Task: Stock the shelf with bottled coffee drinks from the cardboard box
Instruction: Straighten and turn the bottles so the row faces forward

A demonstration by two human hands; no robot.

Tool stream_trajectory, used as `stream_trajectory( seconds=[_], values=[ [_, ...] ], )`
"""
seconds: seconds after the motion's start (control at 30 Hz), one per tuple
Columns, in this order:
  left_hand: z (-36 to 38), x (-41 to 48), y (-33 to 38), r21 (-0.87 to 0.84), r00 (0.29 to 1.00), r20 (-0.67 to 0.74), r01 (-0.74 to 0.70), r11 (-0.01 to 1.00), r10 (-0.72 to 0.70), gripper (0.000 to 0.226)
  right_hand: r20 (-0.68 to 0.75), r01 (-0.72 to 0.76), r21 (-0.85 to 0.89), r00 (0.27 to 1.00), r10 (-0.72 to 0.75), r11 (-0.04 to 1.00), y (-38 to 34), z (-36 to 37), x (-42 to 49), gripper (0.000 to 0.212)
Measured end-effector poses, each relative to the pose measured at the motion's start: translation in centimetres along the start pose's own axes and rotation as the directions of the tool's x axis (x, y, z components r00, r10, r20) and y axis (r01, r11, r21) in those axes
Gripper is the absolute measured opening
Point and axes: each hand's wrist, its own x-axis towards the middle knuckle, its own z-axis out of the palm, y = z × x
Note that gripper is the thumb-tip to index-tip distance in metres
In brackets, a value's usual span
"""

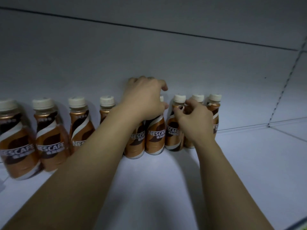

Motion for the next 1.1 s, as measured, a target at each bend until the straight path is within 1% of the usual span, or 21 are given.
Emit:
stream_trajectory(
  seconds=[0.1, 0.17, 0.23, 0.3, 0.43, 0.53, 0.67, 0.77, 0.87, 0.93, 0.97, 1.03, 1.1],
  values=[
    [0.9, -0.3, -0.1, 0.053, 0.999, -0.030, -0.036, 0.998, 0.038, 0.049, 0.020, 0.027, -0.070, 0.999, -0.026, 0.997, 0.1, 0.5, -0.1, 0.035],
    [1.0, -0.5, -0.6, 0.064, 0.997, -0.035, -0.059, 0.996, 0.062, 0.050, -0.012, -0.004, -0.105, 1.000, 0.003, 0.994, 0.0, 0.9, -0.1, 0.042],
    [1.0, -0.7, -1.0, 0.068, 0.996, -0.050, -0.067, 0.995, 0.070, 0.049, -0.063, -0.049, -0.144, 0.997, 0.040, 0.988, -0.2, 1.1, -0.1, 0.054],
    [1.0, -0.9, -1.2, 0.069, 0.996, -0.060, -0.069, 0.995, 0.073, 0.050, -0.090, -0.064, -0.169, 0.995, 0.050, 0.983, -0.4, 1.3, 0.0, 0.056],
    [1.2, -1.0, -1.0, 0.094, 0.995, -0.066, -0.063, 0.994, 0.069, 0.049, -0.094, -0.071, -0.170, 0.994, 0.056, 0.983, -0.6, 1.5, -0.1, 0.052],
    [1.4, -0.9, -0.8, 0.096, 0.995, -0.077, -0.050, 0.994, 0.057, 0.043, -0.105, -0.093, -0.108, 0.991, 0.082, 0.990, -0.7, 1.6, 0.0, 0.056],
    [1.5, -1.0, -0.7, 0.089, 0.994, -0.094, -0.041, 0.995, 0.049, 0.040, -0.103, -0.095, 0.037, 0.990, 0.099, 0.995, -0.4, 1.4, -0.1, 0.041],
    [1.5, -0.9, -0.8, 0.090, 0.994, -0.100, -0.034, 0.995, 0.043, 0.039, -0.056, -0.093, 0.126, 0.993, 0.101, 0.988, -0.2, 1.4, -0.2, 0.040],
    [1.6, -0.9, -0.8, 0.108, 0.993, -0.110, -0.036, 0.994, 0.048, 0.040, 0.015, -0.092, 0.158, 0.996, 0.091, 0.983, -0.2, 0.9, -0.2, 0.039],
    [1.7, -1.0, -0.8, 0.106, 0.993, -0.108, -0.044, 0.993, 0.055, 0.040, 0.039, -0.070, 0.136, 0.997, 0.065, 0.988, -0.1, 0.6, -0.1, 0.028],
    [1.7, -1.0, -0.8, 0.107, 0.992, -0.108, -0.048, 0.993, 0.060, 0.040, 0.016, -0.042, 0.100, 0.999, 0.040, 0.994, -0.2, 0.4, -0.1, 0.023],
    [1.7, -0.9, -0.9, 0.103, 0.994, -0.096, -0.050, 0.993, 0.060, 0.040, -0.039, -0.009, -0.003, 0.999, 0.008, 1.000, -0.3, 0.3, -0.1, 0.024],
    [1.7, -0.8, -0.9, 0.098, 0.994, -0.094, -0.051, 0.994, 0.060, 0.041, -0.043, 0.007, -0.045, 0.999, -0.009, 0.999, -0.5, 0.5, -0.2, 0.023]
  ],
)
